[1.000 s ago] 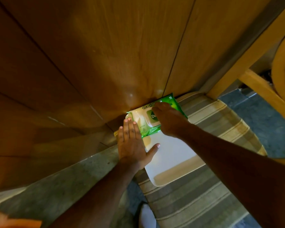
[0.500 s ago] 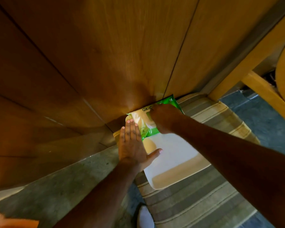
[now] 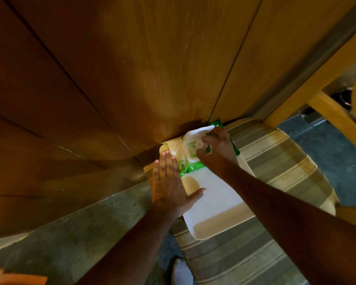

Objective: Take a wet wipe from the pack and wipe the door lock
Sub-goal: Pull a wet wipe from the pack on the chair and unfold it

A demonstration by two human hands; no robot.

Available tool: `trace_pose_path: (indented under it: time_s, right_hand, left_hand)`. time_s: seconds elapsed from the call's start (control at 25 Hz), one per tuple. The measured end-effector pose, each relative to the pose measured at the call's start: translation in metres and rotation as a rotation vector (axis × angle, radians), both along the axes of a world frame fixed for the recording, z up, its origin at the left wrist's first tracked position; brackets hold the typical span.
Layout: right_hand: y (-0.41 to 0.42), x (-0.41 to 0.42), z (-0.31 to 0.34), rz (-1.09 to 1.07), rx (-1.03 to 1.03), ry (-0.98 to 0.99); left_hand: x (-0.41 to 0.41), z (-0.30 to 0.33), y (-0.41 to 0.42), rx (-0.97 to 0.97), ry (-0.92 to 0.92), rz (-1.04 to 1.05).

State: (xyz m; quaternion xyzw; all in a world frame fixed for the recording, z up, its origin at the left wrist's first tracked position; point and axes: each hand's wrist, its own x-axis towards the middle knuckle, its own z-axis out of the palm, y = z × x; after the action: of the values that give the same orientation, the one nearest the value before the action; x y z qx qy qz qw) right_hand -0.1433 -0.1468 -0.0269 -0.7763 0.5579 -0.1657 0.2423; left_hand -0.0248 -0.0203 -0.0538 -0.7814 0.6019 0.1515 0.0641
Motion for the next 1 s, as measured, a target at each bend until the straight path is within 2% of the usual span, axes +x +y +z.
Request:
trace_pose_path:
  time_s: [0.08, 0.16, 0.2, 0.28, 0.32, 0.4, 0.48, 0.6, 0.76, 0.88, 1.0]
  right_hand:
    - [-0.004, 0.007, 0.003, -0.009, -0.004, 0.008]
    - [-0.007, 0.010, 0.019, -0.123, 0.060, -0.081]
    - [-0.007, 0.008, 0.032, -0.260, 0.129, -0.200]
    - [0.007, -0.002, 0.069, -0.517, 0.305, -0.595]
    - [0.019, -0.008, 0.093, -0.591, 0.335, -0.776]
    - [0.047, -0.015, 0.145, -0.616, 0.322, -0.945]
    - [0.070, -0.004, 0.203, -0.578, 0.295, -0.975]
    - [0.103, 0.038, 0.302, -0.448, 0.269, -1.022]
    - [0.153, 0.114, 0.431, -0.194, 0.103, -0.999]
    - [0.195, 0.164, 0.513, -0.021, 0.119, -1.053]
    - [0.231, 0.205, 0.581, 0.105, 0.201, -1.114]
  left_hand:
    - [-0.001, 0.000, -0.001, 0.030, 0.002, 0.001]
    - [0.004, 0.006, 0.001, 0.037, 0.023, -0.015]
    - [0.010, 0.012, 0.004, 0.030, 0.045, -0.032]
    - [0.029, 0.029, 0.017, 0.010, 0.097, -0.058]
    - [0.041, 0.045, 0.026, -0.019, 0.107, -0.055]
    - [0.065, 0.092, 0.045, -0.091, 0.161, -0.024]
    - [0.083, 0.156, 0.060, -0.216, 0.269, 0.019]
    - [0.097, 0.274, 0.074, -0.577, 0.497, 0.099]
    - [0.121, 0.439, 0.101, -0.904, 0.674, 0.269]
    - [0.155, 0.526, 0.138, -1.193, 0.642, 0.268]
    - [0.200, 0.588, 0.180, -1.306, 0.604, 0.291]
